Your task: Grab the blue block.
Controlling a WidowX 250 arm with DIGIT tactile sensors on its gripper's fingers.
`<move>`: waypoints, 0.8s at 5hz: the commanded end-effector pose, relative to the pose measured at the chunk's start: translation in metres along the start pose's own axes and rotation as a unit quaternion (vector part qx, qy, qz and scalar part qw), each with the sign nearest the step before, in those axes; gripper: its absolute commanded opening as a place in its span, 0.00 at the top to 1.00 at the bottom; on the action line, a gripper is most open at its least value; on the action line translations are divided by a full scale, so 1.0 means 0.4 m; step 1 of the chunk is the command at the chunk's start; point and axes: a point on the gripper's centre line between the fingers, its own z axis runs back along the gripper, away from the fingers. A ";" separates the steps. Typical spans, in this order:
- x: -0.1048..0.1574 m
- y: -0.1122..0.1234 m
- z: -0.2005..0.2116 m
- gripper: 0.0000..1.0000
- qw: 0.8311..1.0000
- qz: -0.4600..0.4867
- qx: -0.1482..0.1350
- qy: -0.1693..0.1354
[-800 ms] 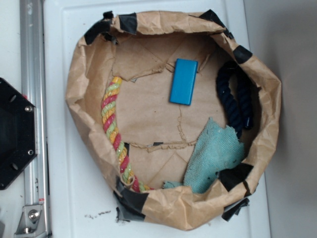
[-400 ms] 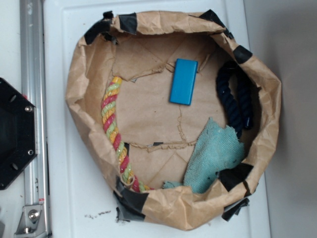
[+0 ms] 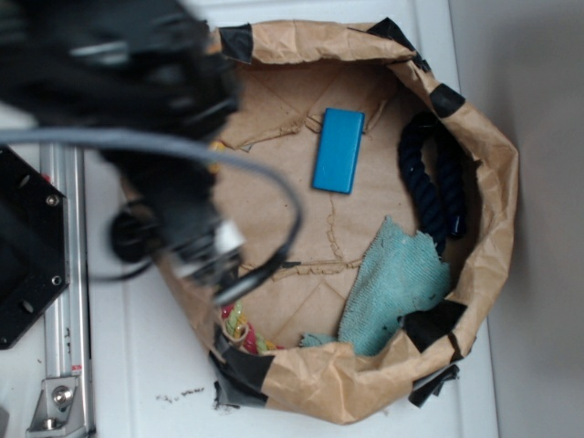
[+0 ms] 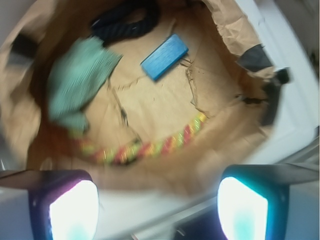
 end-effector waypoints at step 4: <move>0.242 0.005 -0.322 0.00 0.966 0.247 0.022 -0.075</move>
